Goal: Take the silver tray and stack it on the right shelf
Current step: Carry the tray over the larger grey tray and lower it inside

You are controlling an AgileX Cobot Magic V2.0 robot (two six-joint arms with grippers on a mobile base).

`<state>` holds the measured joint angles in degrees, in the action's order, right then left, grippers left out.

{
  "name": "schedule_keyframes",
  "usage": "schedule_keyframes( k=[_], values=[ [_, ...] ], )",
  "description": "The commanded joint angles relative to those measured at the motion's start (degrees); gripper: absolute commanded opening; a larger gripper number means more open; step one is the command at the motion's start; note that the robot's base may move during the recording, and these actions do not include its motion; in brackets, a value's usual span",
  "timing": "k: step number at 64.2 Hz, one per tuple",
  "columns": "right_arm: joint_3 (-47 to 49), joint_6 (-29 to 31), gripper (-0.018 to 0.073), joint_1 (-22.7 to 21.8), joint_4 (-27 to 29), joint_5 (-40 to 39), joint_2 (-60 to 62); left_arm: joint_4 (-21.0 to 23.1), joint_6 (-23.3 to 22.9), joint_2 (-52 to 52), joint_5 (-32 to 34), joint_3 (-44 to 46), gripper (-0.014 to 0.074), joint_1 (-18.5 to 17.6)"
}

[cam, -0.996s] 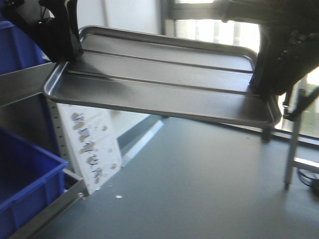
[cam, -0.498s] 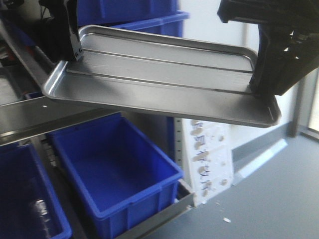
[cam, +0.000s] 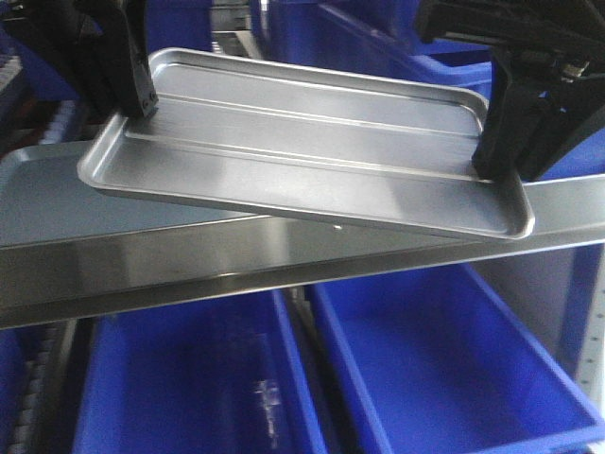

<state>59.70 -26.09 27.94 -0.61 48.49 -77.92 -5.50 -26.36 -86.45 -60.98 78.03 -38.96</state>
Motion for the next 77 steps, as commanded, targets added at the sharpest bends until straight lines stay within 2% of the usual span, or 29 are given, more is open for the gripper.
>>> schedule_keyframes(
  k=[1,77],
  values=[
    [1.53,1.42,0.0057,0.01,-0.84,-1.99,1.97,-0.38,0.44,2.47,1.52,2.01,-0.0094,-0.35],
    [1.53,1.42,0.0057,0.01,-0.84,-1.99,1.97,-0.25,0.44,2.47,1.52,2.01,-0.0094,-0.35]
  ],
)
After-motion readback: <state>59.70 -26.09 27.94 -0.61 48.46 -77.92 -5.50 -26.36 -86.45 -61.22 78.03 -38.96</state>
